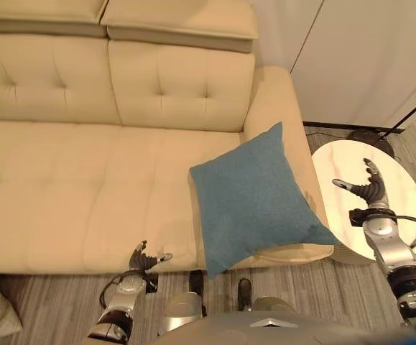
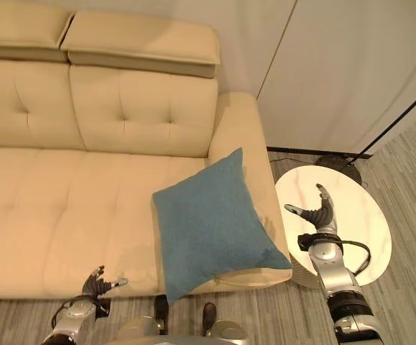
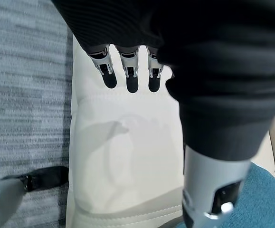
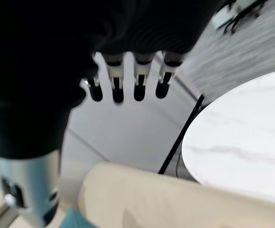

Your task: Pick up all the scattered cushions and arrange them neatly on the sofa.

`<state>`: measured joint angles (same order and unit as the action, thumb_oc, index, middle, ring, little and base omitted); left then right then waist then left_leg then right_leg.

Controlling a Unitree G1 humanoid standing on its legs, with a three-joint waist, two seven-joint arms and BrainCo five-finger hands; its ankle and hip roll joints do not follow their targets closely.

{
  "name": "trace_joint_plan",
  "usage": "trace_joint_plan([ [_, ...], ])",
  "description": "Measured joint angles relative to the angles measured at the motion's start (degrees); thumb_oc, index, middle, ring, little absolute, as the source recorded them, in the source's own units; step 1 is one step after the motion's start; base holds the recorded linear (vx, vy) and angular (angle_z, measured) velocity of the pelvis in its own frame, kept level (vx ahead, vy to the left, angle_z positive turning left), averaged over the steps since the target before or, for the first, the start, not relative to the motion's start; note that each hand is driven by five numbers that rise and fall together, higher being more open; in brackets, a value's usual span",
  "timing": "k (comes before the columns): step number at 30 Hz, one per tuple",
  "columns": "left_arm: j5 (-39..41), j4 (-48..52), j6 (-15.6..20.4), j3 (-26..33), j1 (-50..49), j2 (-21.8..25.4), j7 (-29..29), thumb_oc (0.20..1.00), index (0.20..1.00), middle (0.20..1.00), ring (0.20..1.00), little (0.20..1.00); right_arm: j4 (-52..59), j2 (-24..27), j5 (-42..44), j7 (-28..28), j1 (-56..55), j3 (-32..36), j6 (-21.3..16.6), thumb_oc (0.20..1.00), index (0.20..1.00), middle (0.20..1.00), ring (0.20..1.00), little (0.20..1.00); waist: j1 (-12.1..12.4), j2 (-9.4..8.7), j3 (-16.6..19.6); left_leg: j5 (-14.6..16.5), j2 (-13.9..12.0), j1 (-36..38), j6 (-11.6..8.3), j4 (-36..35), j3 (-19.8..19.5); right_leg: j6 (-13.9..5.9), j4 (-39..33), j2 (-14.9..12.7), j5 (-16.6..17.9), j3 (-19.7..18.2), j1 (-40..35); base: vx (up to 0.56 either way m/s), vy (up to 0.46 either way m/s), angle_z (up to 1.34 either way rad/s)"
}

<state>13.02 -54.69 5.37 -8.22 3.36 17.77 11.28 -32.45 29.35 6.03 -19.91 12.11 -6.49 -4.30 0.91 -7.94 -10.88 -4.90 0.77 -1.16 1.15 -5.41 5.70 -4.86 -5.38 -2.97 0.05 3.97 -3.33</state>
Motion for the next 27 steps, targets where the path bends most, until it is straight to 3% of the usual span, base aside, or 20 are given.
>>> trace_joint_plan([
  [3,1.3,3.1,0.1,-2.0,3.3,0.9,0.1,1.0,1.0,1.0,1.0,1.0,-4.8,-1.7,2.2,0.2,6.2,-2.6,-0.5,1.0,1.0,1.0,1.0,1.0,1.9,-0.5,-2.1,-0.9,-0.4,-3.1,-0.47,0.0,-0.4,-0.34,-0.1,0.4,0.5,0.5,2.9,-0.05,-0.009,0.08],
  [6,2.2,4.1,0.3,-2.9,4.6,0.8,0.4,1.0,1.0,1.0,1.0,1.0,-6.3,-2.4,4.1,0.5,10.4,-3.6,-0.6,1.0,1.0,1.0,1.0,1.0,2.4,1.14,-4.7,-1.6,-0.2,-5.5,-0.26,0.0,-0.9,-0.06,0.0,0.3,1.4,1.2,5.1,-0.05,0.013,0.09],
  [12,3.8,6.4,0.6,-4.5,9.1,0.9,1.2,1.0,1.0,1.0,1.0,1.0,-7.4,-2.4,3.9,0.0,14.0,-8.4,-0.5,1.0,1.0,1.0,1.0,1.0,2.9,2.11,-9.4,-3.2,-0.7,-11.6,-0.5,0.1,-1.6,0.59,0.2,0.9,2.3,1.8,10.9,-0.09,-0.013,0.05],
  [16,5.9,6.7,1.8,-5.2,16.0,1.0,2.9,1.0,1.0,1.0,1.0,1.0,-7.5,-2.4,3.8,-0.7,17.8,-8.6,-0.8,1.0,1.0,1.0,1.0,1.0,1.9,1.18,-13.1,-3.2,-0.9,-15.0,-0.56,1.6,-1.7,0.88,0.4,1.0,2.8,1.8,13.8,-0.04,-0.032,-0.01],
  [27,13.4,5.5,3.6,-6.4,27.0,-1.8,6.8,1.0,1.0,1.0,1.0,1.0,-5.5,-4.0,1.5,-3.2,24.3,-12.4,-0.8,1.0,1.0,1.0,1.0,1.0,-0.2,-2.26,-14.4,-3.3,-1.4,-21.9,-0.82,2.7,-1.2,1.21,0.4,1.5,3.9,1.2,20.6,-0.01,-0.006,-0.03],
])
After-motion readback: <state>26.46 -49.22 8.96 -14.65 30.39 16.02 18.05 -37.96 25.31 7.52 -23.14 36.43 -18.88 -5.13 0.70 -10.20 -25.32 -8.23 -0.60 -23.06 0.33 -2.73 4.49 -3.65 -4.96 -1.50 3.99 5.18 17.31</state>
